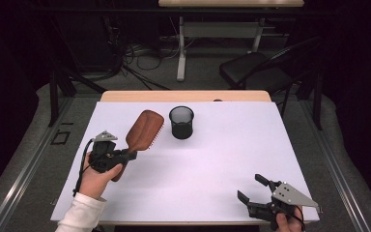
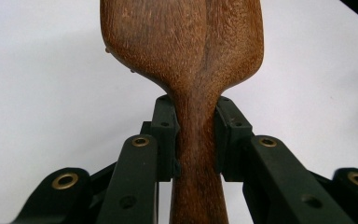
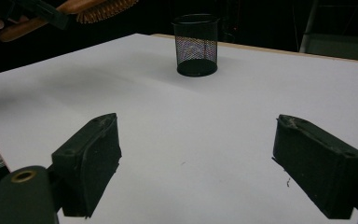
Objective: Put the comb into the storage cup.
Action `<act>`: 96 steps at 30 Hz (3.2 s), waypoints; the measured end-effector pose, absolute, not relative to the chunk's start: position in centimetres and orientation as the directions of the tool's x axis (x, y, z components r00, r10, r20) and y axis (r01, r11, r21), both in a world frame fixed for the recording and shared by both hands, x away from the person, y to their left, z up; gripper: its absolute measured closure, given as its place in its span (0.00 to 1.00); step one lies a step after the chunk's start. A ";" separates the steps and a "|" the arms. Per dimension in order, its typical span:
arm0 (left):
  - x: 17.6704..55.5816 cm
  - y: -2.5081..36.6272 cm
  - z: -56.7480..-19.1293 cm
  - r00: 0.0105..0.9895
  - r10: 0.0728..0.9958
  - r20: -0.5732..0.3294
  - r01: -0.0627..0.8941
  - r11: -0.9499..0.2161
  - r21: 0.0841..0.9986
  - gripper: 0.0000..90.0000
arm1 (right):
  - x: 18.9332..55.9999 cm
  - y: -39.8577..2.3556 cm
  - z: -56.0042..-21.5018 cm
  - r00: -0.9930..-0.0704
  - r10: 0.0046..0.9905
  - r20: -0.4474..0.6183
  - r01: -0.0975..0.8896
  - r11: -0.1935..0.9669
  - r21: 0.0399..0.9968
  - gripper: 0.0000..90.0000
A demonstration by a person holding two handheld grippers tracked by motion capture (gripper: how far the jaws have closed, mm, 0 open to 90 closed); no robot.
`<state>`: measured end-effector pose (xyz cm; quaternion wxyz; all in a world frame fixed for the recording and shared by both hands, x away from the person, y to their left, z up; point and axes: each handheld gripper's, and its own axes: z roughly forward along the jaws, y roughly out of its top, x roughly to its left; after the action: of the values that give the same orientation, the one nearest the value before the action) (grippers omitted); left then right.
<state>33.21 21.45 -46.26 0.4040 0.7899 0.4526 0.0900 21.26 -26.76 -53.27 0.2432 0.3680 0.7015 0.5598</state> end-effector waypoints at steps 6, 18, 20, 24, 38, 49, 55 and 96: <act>33.3 20.7 -45.7 0.593 0.771 -0.232 0.625 -0.259 0.736 0.81 | 21.3 -26.8 -53.3 -0.610 0.789 0.075 0.245 0.098 0.964 0.16; 33.2 19.2 -44.9 0.627 0.740 -0.242 0.588 -0.246 0.771 0.81 | 21.3 -26.7 -53.3 -0.610 0.789 0.071 0.244 0.102 0.964 0.16; 33.2 18.9 -44.8 0.633 0.734 -0.244 0.582 -0.244 0.776 0.81 | 21.3 -26.7 -53.3 -0.611 0.788 0.071 0.245 0.104 0.964 0.16; 33.2 18.2 -44.8 0.646 0.722 -0.248 0.571 -0.242 0.785 0.81 | 21.3 -26.7 -53.3 -0.609 0.789 0.075 0.249 0.101 0.963 0.16; 32.7 17.1 -45.1 0.697 0.675 -0.241 0.516 -0.239 0.823 0.81 | 21.5 -26.4 -53.6 -0.602 0.796 0.063 0.267 0.125 0.956 0.16; 32.4 17.1 -45.9 0.710 0.657 -0.254 0.501 -0.218 0.838 0.81 | 21.6 -25.8 -53.6 -0.603 0.796 0.054 0.273 0.142 0.951 0.16; 32.2 17.0 -46.0 0.711 0.657 -0.250 0.494 -0.215 0.842 0.81 | 22.0 -25.3 -53.6 -0.609 0.792 0.044 0.281 0.163 0.946 0.16; 31.7 16.2 -46.7 0.723 0.646 -0.245 0.481 -0.217 0.849 0.81 | 28.0 -18.0 -48.3 -0.724 0.683 0.099 0.376 0.271 0.886 0.16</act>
<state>31.66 16.21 -46.65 0.5097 0.7758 0.3631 0.0807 28.05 -17.97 -48.32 0.1532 0.3384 0.7823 0.5000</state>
